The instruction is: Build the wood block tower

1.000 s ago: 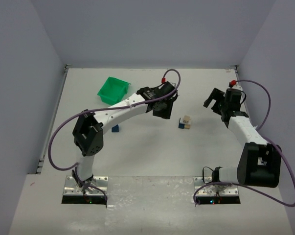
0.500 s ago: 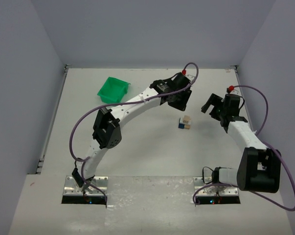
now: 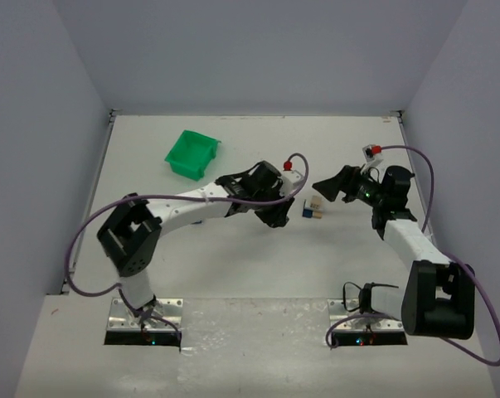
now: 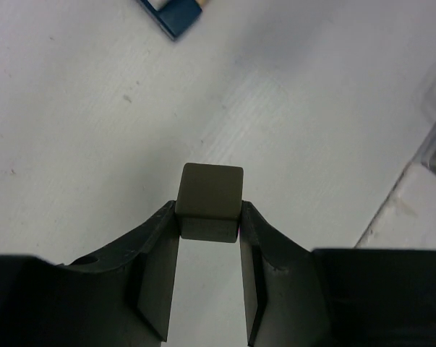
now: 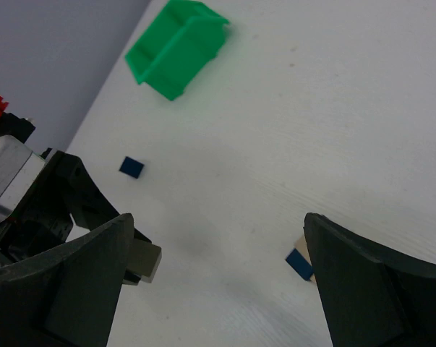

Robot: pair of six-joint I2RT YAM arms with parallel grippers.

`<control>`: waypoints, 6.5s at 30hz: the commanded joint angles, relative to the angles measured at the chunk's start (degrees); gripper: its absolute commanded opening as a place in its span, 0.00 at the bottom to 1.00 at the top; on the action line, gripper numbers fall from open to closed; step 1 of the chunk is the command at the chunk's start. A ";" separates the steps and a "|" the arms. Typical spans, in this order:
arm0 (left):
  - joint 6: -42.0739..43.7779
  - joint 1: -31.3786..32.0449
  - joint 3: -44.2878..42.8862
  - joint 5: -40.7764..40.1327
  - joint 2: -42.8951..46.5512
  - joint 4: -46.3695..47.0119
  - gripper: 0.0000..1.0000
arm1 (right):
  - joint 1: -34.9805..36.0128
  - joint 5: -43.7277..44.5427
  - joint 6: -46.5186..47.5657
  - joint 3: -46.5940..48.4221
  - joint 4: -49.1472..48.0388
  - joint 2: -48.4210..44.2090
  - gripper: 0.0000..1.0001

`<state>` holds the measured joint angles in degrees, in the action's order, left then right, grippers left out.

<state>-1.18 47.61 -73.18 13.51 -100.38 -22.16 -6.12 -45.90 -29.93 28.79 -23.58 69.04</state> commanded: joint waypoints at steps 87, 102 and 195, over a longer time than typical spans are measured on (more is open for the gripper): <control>9.21 -12.46 26.31 8.28 24.93 36.99 1.00 | -1.00 -19.86 84.60 30.28 52.45 16.84 0.02; 5.60 -12.37 26.27 6.52 21.20 40.30 1.00 | -1.00 -17.20 75.45 18.93 36.17 18.53 0.04; 3.20 -12.46 25.54 7.67 20.14 39.51 1.00 | -1.59 -12.16 62.48 3.11 4.71 17.65 0.24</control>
<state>2.50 35.77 -45.87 20.38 -80.01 16.47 -7.40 -57.52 32.88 32.14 -15.53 87.20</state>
